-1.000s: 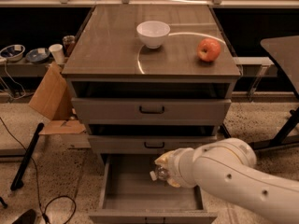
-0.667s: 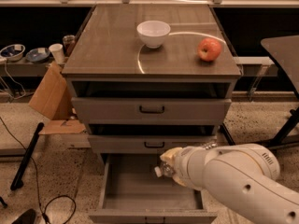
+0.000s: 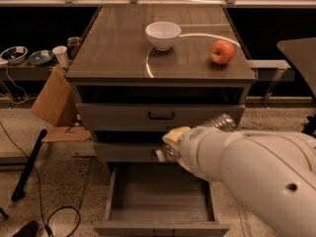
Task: Pick water bottle from bottom drawer and place on counter
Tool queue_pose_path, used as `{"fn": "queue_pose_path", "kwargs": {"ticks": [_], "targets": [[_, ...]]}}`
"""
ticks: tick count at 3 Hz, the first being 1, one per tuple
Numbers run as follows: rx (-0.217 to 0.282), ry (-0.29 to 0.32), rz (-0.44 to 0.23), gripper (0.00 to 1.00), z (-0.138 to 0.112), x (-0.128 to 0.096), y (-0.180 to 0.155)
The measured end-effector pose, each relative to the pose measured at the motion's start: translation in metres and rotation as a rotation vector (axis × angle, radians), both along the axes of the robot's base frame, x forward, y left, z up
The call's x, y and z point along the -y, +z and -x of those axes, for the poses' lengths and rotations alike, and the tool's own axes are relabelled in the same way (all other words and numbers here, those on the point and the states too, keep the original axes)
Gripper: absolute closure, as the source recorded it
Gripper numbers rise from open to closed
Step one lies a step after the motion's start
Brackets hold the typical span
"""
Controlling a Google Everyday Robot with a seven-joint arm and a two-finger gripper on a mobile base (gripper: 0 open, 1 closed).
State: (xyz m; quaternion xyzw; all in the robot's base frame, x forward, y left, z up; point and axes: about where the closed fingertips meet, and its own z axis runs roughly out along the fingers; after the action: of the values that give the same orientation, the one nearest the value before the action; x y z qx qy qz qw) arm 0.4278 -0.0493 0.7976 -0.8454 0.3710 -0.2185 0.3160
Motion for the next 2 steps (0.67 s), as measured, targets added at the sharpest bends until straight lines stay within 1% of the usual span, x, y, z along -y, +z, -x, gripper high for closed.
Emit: {"fn": "queue_pose_path", "kwargs": {"ticks": [1,2], "targets": [[0.066,0.021,-0.010,1.00,-0.003,-0.014,0.043],[0.131,0.041,-0.010,1.00,-0.001,-0.027,0.083]]}}
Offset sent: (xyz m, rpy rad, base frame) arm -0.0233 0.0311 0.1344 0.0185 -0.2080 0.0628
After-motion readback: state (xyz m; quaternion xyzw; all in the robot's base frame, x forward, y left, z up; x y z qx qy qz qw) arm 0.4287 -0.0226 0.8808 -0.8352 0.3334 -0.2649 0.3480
